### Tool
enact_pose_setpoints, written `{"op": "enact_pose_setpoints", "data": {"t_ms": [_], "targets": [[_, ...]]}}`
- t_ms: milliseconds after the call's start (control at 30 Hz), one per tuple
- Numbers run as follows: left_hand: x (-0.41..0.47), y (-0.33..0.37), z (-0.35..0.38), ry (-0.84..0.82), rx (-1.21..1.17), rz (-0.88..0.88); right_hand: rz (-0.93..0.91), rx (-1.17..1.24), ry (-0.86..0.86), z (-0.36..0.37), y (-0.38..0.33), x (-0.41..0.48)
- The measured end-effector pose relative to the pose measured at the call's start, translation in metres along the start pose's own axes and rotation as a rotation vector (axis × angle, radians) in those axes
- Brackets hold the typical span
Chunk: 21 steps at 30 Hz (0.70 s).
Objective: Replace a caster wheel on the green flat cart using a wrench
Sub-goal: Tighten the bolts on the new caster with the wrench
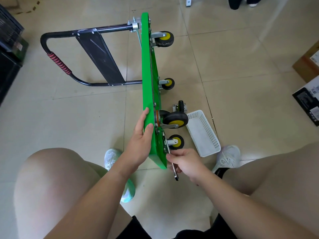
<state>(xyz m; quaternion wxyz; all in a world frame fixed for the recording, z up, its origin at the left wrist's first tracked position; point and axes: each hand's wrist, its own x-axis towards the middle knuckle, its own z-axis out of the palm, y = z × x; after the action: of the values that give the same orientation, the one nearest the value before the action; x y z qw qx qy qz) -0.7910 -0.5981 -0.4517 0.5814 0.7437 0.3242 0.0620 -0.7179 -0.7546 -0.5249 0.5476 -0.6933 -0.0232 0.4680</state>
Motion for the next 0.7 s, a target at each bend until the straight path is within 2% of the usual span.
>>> {"op": "enact_pose_setpoints", "data": {"t_ms": [167,433,600,700], "targets": [[0.002,-0.003,-0.001,-0.013,-0.001,0.000,-0.064,-0.085,0.029,0.001,0.016,0.027],[0.002,0.000,-0.002,0.001,0.034,-0.005,-0.019,-0.092,-0.030,0.006,0.030,0.066],[0.005,-0.003,-0.002,-0.004,0.044,0.007,-0.043,-0.035,-0.032,0.017,0.023,0.054],[0.005,-0.004,-0.002,-0.016,0.016,0.006,-0.087,-0.053,0.030,0.024,0.023,0.039]]}}
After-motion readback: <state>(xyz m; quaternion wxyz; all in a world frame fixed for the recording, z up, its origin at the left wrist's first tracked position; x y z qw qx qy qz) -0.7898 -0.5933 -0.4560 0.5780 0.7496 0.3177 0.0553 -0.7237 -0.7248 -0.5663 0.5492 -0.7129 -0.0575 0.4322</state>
